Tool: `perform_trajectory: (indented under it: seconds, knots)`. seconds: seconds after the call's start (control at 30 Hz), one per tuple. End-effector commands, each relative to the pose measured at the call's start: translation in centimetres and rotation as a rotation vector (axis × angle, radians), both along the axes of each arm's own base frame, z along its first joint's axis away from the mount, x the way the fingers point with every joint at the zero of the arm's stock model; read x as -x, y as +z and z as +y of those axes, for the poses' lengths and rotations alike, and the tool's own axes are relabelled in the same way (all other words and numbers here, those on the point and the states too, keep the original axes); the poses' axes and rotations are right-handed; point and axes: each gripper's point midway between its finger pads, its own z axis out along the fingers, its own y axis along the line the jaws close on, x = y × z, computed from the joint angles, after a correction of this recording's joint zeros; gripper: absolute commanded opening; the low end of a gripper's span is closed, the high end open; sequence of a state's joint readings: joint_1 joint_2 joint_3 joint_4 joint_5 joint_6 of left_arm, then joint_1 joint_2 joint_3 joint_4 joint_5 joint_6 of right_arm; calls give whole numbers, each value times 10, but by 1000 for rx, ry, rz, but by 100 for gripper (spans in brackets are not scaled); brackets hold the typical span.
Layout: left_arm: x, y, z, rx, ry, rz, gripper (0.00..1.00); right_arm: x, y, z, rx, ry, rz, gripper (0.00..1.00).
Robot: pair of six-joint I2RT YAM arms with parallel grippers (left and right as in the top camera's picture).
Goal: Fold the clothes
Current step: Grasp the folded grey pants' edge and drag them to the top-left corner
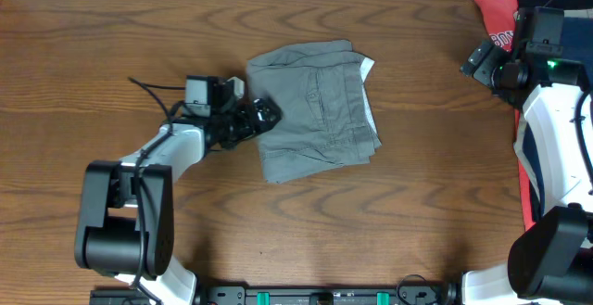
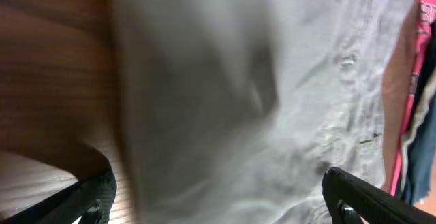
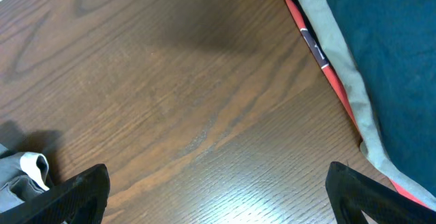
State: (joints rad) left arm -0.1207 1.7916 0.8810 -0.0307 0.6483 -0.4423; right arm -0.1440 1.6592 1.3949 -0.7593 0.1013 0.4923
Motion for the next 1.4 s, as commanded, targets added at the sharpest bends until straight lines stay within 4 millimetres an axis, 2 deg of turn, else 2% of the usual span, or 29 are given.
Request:
perform_trajectory:
  seconds: [0.0,0.03,0.1,0.33,0.5,0.53,0.63,0.77,0.83,0.9,1.07,1.13,1.27,1.37]
  knots:
    - [3,-13,-4,7,19,50,98,-2,11,0,10,6,-26,99]
    - [3,-14,-5,9,21,51,98,-2,11,0,10,6,-26,99]
    - [4,-16,-4,8,21,57,90,-2,11,0,10,6,-26,99]
    - [7,-31,-2,-11,28,93,51,-2,11,0,10,6,-26,99]
    - [-1,-38,13,-78,108,93,22,-2,11,0,10,6,-26,99]
    - [-4,-38,17,-85,135,95,14,-2,11,0,10,6,-26,99]
    - [-16,-36,29,-90,199,71,6,-2,11,0,10,6,-26,99]
    - [-37,-27,52,-75,274,4,6,-2,11,0,10,6,-26,99]
    - [-47,-23,73,-65,346,-15,6,-2,11,0,10,6,-26,99]
    - [-56,-21,103,-69,454,-20,6,-2,11,0,10,6,-26,99]
    - [-68,-14,197,-107,704,-77,6,-2,11,0,10,6,-26,99]
    - [-64,-13,241,-123,832,-81,6,-2,11,0,10,6,-26,99]
    - [-39,-13,325,-135,1114,-55,6,-2,11,0,10,6,-26,99]
    - [-19,-11,368,-104,1252,-48,6,-2,11,0,10,6,-26,99]
